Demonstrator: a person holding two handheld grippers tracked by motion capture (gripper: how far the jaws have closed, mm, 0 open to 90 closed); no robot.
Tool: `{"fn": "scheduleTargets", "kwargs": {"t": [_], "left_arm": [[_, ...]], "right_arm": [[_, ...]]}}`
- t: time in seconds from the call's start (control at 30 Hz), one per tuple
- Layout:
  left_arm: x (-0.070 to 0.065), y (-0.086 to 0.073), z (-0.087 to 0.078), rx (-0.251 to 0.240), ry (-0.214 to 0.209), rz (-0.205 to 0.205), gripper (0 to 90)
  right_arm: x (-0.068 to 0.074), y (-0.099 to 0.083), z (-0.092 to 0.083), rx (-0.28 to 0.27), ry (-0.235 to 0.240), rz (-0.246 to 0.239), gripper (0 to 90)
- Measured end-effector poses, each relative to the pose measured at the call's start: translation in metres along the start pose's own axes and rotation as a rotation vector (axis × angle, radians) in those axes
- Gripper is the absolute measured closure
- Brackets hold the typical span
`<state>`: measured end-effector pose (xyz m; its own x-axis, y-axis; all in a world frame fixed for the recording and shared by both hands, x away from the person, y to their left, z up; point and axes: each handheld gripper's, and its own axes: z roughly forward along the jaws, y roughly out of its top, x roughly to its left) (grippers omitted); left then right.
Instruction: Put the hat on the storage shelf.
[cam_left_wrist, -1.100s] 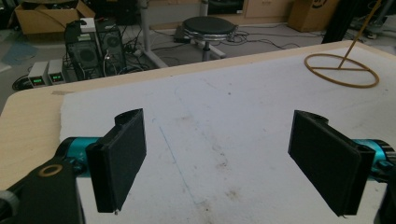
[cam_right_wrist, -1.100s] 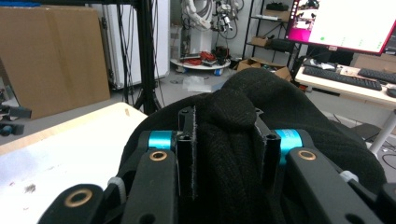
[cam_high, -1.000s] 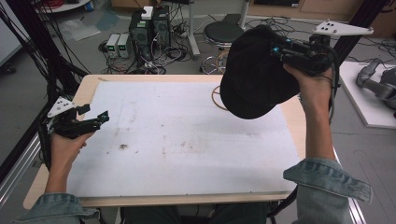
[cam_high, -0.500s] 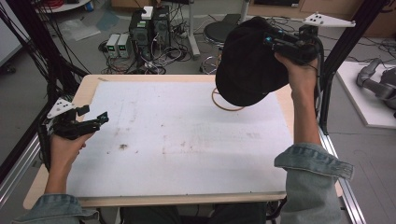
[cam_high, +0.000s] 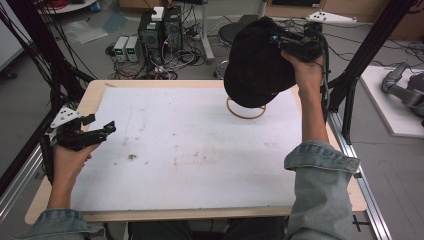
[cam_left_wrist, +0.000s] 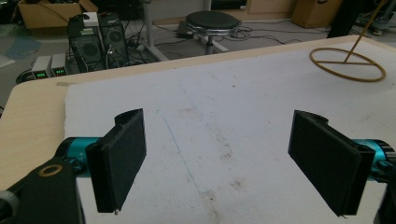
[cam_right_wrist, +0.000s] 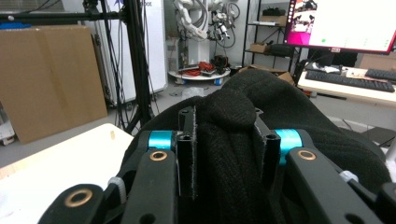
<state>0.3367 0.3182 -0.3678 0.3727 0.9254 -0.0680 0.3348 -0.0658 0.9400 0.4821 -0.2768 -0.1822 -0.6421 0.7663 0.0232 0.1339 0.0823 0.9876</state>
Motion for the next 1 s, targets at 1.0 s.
{"fn": "scheduleTargets", "kwargs": {"t": [1.0], "left_arm": [[-0.002,-0.002,0.001,0.013,-0.008,0.015,19.6]], "right_arm": [[-0.031,-0.034,0.06,0.064,-0.152,0.137,68.6]]}}
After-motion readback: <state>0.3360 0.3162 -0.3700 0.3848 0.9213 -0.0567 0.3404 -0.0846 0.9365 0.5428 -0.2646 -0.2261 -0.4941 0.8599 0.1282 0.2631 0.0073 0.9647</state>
